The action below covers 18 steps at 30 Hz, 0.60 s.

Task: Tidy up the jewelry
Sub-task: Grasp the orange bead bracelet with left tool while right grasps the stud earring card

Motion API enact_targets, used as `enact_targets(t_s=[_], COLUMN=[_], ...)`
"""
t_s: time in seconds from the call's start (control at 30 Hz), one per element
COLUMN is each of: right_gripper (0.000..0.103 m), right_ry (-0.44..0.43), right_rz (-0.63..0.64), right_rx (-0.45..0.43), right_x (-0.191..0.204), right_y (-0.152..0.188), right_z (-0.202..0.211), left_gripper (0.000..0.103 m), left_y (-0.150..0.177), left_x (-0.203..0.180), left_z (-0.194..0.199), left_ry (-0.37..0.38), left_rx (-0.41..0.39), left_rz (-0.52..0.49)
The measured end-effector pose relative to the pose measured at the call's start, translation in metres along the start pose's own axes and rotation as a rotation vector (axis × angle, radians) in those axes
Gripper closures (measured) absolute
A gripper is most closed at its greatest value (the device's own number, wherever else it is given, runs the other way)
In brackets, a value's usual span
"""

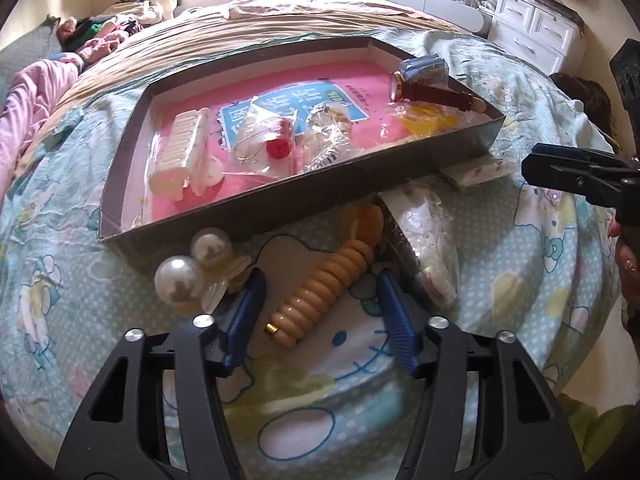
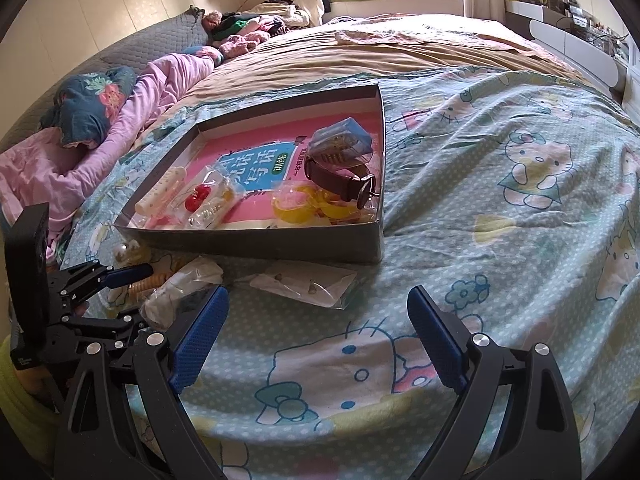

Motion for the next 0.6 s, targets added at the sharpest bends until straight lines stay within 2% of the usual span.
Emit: enact_targets(t_s=[0.1,0.2,0.33,0.47,0.6], right_gripper=[0.013,0.013,0.013,0.013,0.013], right_ry=[0.006,0.012,0.019,0.031,0.092], right_rz=[-0.002,-0.001,0.003,0.019,0.049], right_rx=[0.009,0.022,0.044,0.067,0.064], right_x=[-0.001,-0.001,0.003,0.013,0.019], right_y=[0.000,-0.001,-0.001,0.000,0.000], right_z=[-0.004,-0.010,-0.023,-0.036,-0.047], left_gripper=[0.073,0.091,0.092,0.092,0.092], left_y=[-0.001,0.000,0.003,0.006,0.005], left_x=[-0.004,-0.015,-0.022,-0.017,-0.007], left_z=[0.000,0.002,0.008,0.015,0.023], left_ry=[-0.012,-0.012,-0.013,-0.003,-0.007], left_rx=[-0.001,-0.005,-0.012,-0.014,-0.034], left_rz=[-0.018,-0.051,-0.068,-0.028,0.015])
Point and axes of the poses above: each gripper's, at about its wrist camera, not at the fingertips, and z roughly against the way its jaws point, x to its left, y to its underside, the point moved 4 cm from there along -z, roughly the way its jaws point, and after that the axes turned 4 degrees about -z, right-handed, at the moved point
